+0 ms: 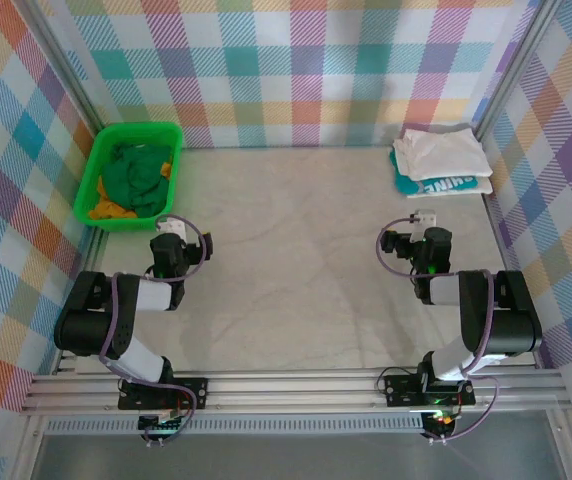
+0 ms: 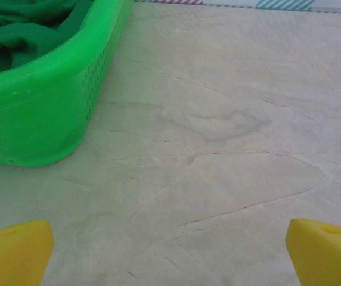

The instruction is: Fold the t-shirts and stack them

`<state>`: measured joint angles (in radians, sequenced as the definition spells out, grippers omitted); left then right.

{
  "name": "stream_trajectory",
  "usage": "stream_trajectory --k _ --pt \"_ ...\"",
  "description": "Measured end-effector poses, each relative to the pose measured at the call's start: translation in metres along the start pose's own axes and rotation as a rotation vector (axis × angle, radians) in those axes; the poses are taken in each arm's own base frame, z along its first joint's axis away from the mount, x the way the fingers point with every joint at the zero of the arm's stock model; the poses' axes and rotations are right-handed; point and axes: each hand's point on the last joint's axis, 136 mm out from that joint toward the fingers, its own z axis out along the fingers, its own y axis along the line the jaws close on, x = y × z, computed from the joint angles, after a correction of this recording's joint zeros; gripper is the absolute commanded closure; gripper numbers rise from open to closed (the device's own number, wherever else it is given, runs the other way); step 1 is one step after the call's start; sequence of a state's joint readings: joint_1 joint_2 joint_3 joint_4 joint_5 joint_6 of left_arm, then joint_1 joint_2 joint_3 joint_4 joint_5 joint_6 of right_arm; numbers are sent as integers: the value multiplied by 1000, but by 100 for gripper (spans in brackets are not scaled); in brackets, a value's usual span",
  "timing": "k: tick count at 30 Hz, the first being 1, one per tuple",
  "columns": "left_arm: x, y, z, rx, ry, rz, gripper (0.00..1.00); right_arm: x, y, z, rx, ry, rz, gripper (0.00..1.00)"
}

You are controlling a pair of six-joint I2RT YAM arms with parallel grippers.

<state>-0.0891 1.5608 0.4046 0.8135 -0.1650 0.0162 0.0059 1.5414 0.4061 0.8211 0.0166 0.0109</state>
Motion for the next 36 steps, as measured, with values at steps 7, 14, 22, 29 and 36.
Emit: stream_trajectory --k 7,14,22,29,36 --pt "0 0 0 0 0 0 0 0 0 0 0 0 0 0" --pt "0 -1 0 10 2 0 0 0 0 0 -3 0 0 0" --pt "-66 -16 -58 59 -101 -16 5 -59 4 -45 47 -55 65 11" --pt "-283 -8 -109 35 -322 -159 7 -232 76 -76 -179 -227 153 12" --pt "-295 71 38 -181 -24 -237 8 -188 149 -24 -319 50 127 12"
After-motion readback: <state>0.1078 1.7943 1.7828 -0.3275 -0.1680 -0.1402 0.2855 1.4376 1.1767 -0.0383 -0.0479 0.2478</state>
